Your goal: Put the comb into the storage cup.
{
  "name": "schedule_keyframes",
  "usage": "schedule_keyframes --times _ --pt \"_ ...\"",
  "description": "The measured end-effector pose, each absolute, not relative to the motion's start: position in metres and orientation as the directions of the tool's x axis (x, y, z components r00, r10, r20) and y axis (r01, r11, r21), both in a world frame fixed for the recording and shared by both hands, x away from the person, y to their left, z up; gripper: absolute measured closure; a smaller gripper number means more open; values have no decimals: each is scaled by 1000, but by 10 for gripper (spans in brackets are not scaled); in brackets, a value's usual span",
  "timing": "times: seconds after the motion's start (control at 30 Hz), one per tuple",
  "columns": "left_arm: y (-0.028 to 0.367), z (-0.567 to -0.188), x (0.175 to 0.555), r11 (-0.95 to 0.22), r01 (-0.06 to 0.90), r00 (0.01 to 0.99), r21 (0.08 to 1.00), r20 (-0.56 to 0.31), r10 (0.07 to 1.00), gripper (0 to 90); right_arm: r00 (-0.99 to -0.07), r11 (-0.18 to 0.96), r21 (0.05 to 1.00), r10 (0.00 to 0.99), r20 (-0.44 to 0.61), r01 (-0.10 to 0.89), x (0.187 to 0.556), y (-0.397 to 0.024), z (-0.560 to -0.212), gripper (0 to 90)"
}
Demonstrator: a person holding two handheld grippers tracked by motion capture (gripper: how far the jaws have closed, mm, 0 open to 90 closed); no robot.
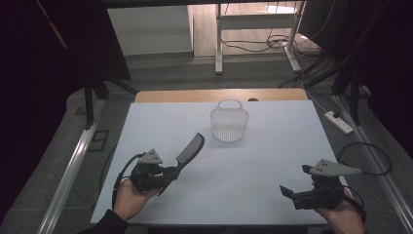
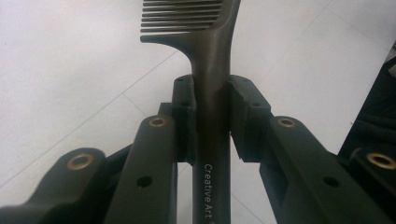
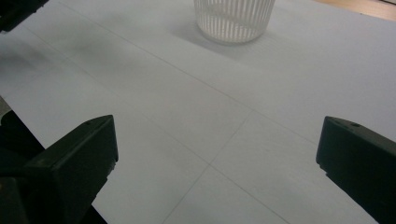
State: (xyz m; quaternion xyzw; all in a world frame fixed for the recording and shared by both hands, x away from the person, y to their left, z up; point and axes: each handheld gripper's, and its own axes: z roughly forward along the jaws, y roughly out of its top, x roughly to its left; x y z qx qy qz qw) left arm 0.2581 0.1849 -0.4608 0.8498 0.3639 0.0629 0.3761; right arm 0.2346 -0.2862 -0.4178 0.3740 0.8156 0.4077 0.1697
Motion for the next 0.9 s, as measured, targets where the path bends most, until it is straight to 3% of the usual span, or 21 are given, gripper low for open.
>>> schedule_keyframes --times 0.5,0.9 --pt "170 -457 257 -467 531 748 707 -131 651 728 -691 344 804 714 111 484 254 -271 -406 0" --pt "159 -455 258 -432 531 749 729 -166 642 728 -726 334 811 670 154 481 269 -247 -400 0"
